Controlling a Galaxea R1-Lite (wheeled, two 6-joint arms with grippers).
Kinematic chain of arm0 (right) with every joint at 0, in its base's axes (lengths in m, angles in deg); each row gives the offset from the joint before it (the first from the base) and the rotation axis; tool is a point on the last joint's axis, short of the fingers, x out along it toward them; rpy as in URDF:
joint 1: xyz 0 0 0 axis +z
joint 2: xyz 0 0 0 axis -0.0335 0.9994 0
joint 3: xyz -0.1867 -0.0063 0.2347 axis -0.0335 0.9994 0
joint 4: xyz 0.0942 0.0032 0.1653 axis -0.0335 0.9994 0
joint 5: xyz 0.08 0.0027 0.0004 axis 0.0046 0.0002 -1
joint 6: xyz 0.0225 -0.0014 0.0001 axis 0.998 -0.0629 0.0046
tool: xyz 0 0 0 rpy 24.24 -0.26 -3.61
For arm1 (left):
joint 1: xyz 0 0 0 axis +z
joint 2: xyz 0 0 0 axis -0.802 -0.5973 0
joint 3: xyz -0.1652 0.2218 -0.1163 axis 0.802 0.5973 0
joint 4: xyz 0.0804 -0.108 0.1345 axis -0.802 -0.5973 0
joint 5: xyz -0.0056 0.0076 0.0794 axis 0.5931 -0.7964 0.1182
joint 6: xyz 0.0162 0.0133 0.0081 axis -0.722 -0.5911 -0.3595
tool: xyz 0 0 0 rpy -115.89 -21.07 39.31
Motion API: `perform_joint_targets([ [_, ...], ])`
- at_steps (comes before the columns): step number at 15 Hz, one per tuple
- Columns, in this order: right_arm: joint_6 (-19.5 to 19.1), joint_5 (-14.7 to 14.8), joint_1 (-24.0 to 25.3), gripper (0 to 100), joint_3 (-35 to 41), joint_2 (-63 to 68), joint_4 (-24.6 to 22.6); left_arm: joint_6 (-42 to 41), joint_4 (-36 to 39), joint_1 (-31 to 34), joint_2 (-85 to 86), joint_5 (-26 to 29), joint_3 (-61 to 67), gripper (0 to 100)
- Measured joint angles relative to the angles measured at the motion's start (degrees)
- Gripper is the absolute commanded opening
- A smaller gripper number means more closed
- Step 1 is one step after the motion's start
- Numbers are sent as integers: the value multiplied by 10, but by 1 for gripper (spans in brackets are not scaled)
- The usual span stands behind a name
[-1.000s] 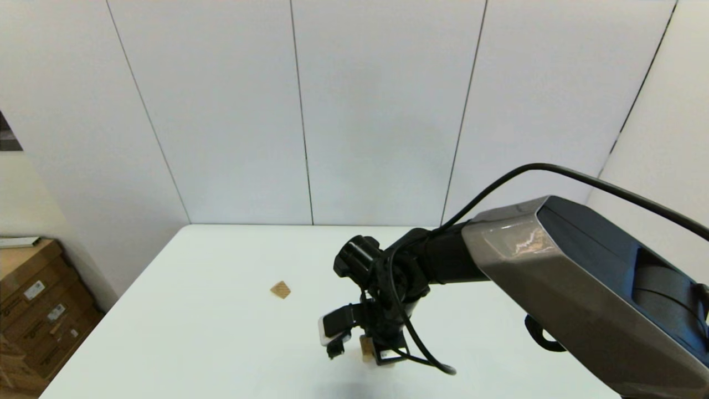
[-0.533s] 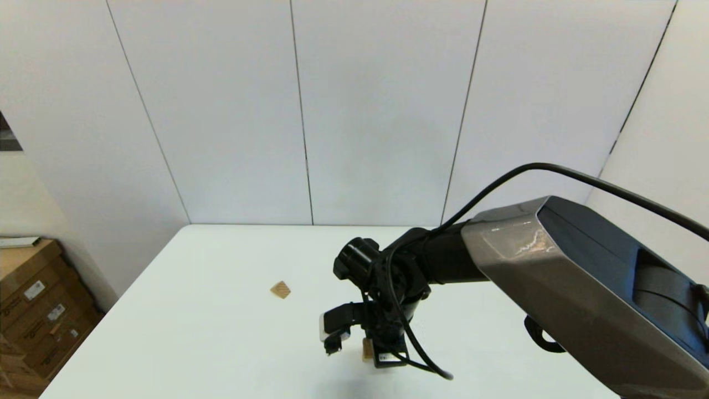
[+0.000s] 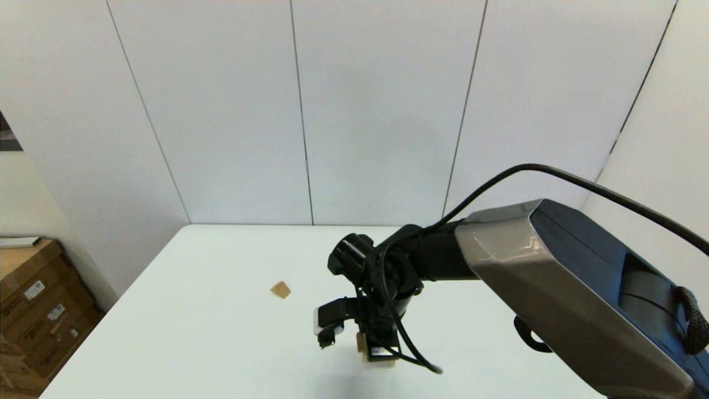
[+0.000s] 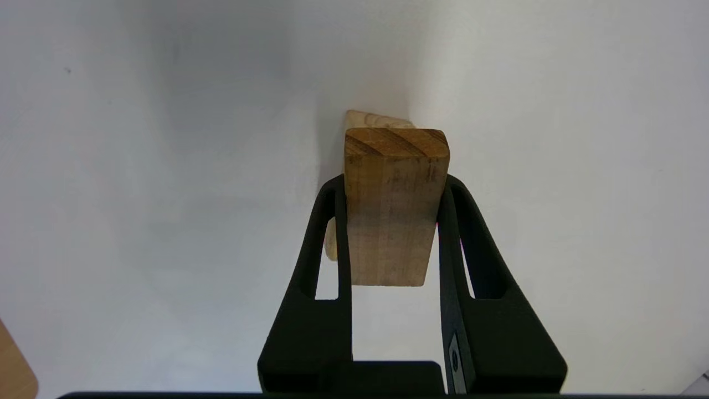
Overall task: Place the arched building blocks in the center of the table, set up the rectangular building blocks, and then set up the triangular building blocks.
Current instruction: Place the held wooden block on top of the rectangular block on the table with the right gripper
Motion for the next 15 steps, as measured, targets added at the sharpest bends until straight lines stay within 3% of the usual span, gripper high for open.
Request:
perform_joint_targets([
  [15, 0, 0, 0, 0, 7, 1, 12, 0, 0, 0, 0, 0, 0, 100],
])
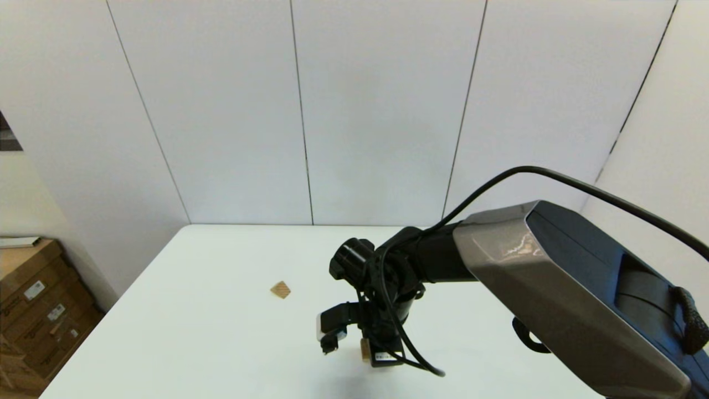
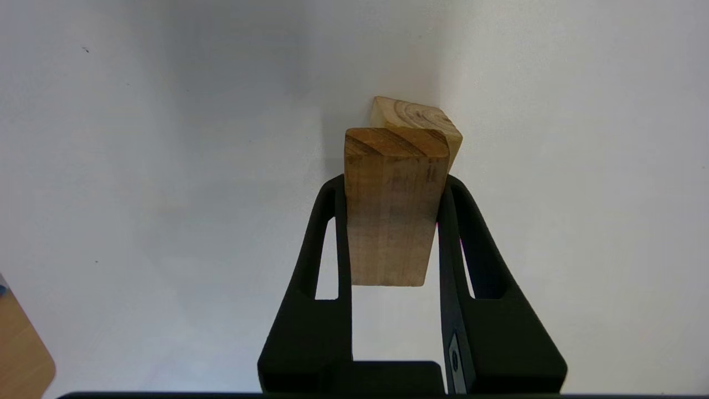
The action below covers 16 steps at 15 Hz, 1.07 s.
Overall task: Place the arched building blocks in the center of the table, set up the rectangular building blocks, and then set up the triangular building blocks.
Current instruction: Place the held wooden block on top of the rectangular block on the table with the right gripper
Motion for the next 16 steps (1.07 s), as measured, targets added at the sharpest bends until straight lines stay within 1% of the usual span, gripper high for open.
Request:
perform_joint_targets([
  [16, 0, 3, -5, 0, -3, 3, -1, 0, 0, 0, 0, 0, 0, 100],
])
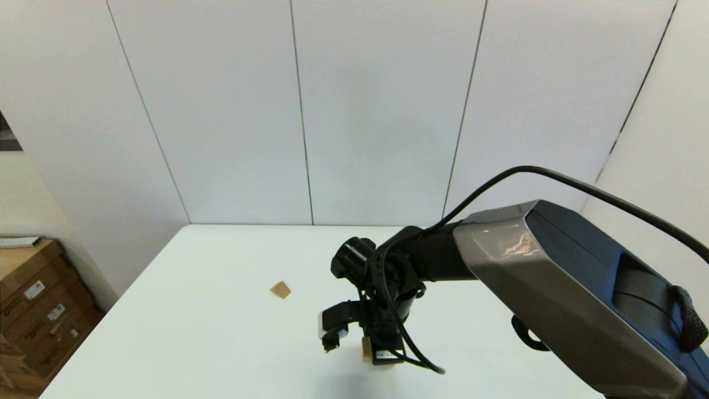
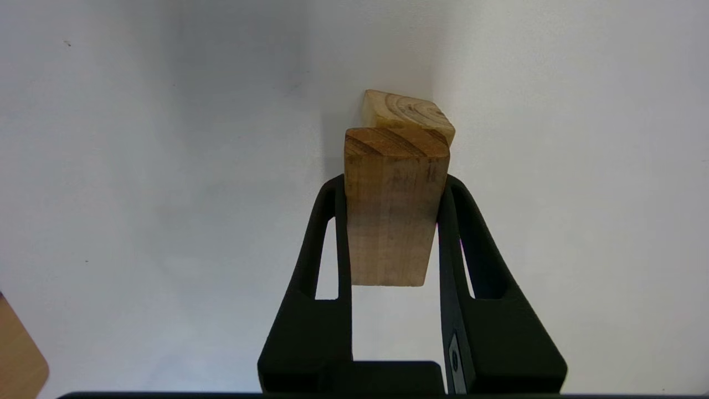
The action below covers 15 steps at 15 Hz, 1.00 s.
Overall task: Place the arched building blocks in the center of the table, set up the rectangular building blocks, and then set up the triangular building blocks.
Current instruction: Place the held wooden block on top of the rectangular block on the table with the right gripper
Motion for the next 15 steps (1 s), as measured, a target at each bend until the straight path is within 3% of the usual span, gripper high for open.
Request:
perform_joint_targets([
  [15, 0, -1, -2, 0, -4, 5, 0, 0, 0, 0, 0, 0, 0, 100],
])
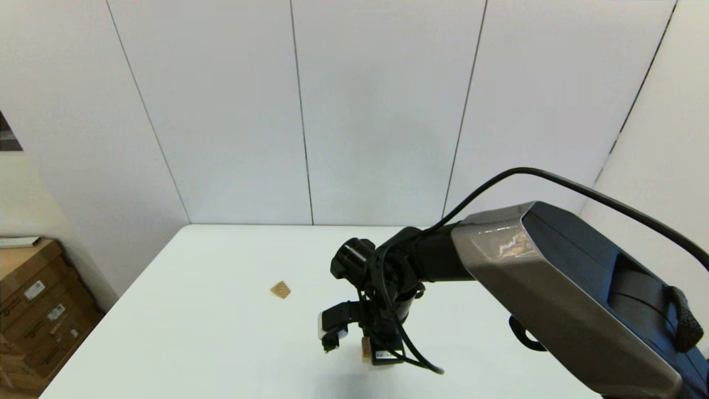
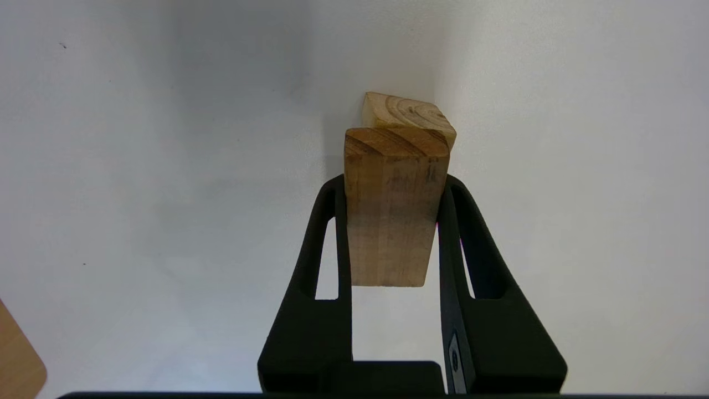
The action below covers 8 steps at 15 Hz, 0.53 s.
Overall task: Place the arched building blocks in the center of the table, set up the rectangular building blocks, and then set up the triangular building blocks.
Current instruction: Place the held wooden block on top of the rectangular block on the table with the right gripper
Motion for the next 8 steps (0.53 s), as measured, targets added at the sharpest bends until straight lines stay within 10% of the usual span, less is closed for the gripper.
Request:
perform_joint_targets([
  [7, 0, 0, -1, 0, -2, 1, 1, 0, 0, 0, 0, 0, 0, 100],
  [8, 0, 0, -1, 100, -2, 1, 1, 0, 0, 0, 0, 0, 0, 100],
])
